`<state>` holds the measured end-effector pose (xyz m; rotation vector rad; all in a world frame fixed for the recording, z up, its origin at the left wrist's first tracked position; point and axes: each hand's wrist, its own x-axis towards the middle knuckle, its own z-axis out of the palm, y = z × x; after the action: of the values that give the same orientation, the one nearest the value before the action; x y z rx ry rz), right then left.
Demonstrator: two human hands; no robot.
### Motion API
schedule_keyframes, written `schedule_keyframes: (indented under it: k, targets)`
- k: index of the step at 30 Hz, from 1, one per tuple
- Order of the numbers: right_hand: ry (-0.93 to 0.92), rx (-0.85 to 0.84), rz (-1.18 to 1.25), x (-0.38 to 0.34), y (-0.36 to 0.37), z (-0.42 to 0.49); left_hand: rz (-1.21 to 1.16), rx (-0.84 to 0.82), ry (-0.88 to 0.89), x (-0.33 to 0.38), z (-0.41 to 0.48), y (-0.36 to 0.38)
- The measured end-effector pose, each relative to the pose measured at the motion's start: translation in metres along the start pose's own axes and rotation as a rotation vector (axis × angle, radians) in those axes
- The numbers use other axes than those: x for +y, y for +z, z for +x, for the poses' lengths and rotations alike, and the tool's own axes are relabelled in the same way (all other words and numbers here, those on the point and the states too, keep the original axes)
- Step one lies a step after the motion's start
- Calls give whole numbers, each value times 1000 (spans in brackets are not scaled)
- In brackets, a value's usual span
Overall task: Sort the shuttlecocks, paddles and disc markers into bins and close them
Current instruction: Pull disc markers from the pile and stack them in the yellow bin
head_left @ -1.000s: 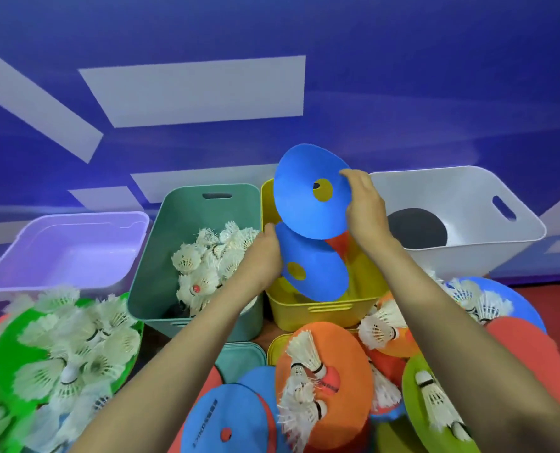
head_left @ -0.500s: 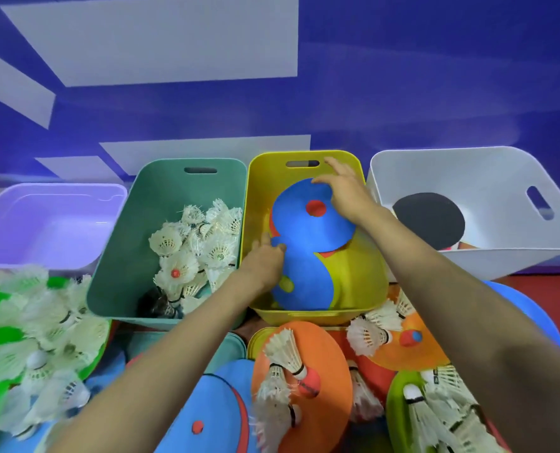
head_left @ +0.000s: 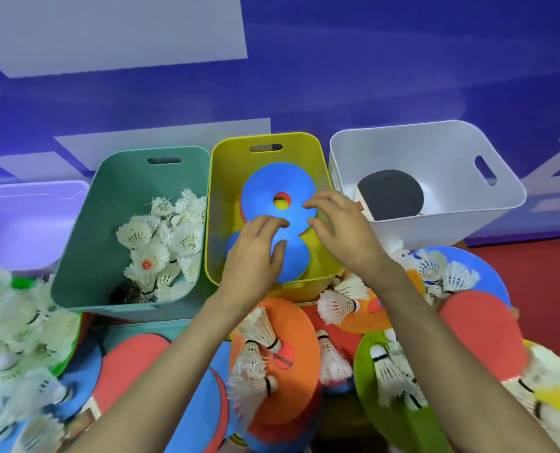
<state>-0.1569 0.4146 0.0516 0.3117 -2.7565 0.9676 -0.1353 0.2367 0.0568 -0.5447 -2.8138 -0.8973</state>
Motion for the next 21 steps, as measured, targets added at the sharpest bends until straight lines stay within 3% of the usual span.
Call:
schedule_keyframes:
  k: [5, 9, 16, 21]
  targets:
    - [-123, 45, 98, -27, -4, -69, -140, 155, 77, 7, -60, 0]
    - [-211, -46, 128, -51, 12, -98, -166, 187, -40, -14, -109, -1]
    - [-205, -496, -28, -59, 58, -115, -136, -112, -394, -56, -179, 23]
    - [-244, -591, -285, -62, 91, -112, -100, -301, -554, -58, -176, 34]
